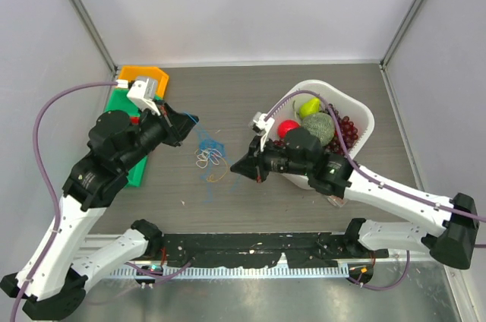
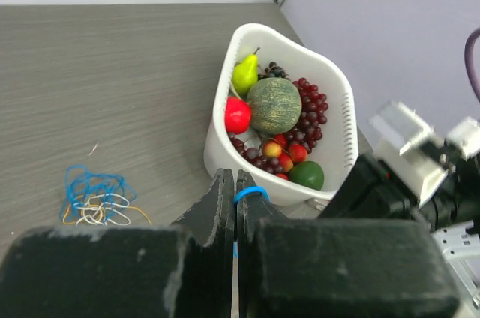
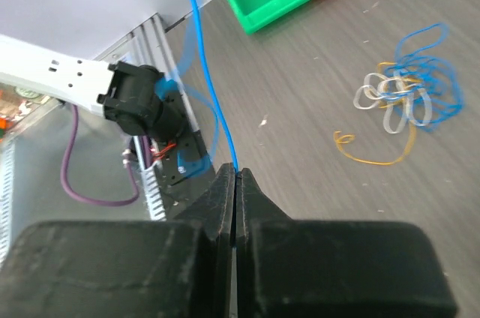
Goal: Untangle the cables
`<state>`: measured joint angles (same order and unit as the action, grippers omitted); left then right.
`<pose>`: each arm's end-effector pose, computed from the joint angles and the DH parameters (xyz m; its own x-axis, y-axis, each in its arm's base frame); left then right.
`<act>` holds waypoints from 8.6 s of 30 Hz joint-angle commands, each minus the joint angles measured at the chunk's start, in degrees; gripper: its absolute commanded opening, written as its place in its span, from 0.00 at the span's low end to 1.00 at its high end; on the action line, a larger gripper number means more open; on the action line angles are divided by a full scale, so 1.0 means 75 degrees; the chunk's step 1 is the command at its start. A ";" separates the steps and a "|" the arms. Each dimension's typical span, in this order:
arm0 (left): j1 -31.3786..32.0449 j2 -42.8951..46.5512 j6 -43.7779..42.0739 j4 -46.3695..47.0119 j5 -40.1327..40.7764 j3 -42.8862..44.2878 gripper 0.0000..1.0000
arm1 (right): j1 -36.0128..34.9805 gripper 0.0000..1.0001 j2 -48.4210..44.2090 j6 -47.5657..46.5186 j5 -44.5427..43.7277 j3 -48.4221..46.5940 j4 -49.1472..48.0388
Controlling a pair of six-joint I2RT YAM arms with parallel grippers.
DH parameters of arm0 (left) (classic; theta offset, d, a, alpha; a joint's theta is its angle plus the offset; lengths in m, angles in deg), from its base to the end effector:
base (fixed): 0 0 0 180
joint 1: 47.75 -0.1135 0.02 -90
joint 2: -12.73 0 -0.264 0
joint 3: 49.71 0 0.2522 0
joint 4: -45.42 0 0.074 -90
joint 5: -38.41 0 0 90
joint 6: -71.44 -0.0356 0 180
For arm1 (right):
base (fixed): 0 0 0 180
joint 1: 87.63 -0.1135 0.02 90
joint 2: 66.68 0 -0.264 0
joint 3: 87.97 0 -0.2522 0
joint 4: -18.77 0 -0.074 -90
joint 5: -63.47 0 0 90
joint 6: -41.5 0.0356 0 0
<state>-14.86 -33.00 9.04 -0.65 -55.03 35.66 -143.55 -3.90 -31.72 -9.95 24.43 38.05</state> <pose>0.1154 -0.0772 0.4512 -0.3577 -0.3194 -0.8775 0.4812 0.7423 -0.4663 0.1346 0.2171 0.3425 -0.4078 -0.1090 -0.9065 -0.8679 0.3548 0.3478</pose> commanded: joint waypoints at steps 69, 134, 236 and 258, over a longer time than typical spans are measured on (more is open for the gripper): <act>-0.0037 0.2113 0.2085 0.1508 0.0224 -0.2129 0.00 | -0.0150 0.01 0.3019 0.2368 -0.4436 -0.2828 -0.3980; -0.1839 -0.1753 -0.0081 -0.1141 0.1443 0.0846 0.00 | 0.0460 0.78 0.1392 -0.0034 -0.2022 -0.2266 -0.0082; -0.2791 -0.4404 0.0984 0.0397 -0.1802 -0.0714 0.00 | 0.0554 0.59 0.4789 0.0868 -0.1344 -0.1586 -0.1696; -0.2779 -0.2047 0.2297 -0.1117 -0.1826 0.0342 0.00 | 0.0191 0.56 0.4296 0.2121 -0.1883 -0.0930 -0.4624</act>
<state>-35.76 -50.86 24.31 -9.33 -67.69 35.16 -142.24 30.57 -19.46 -22.50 17.32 12.13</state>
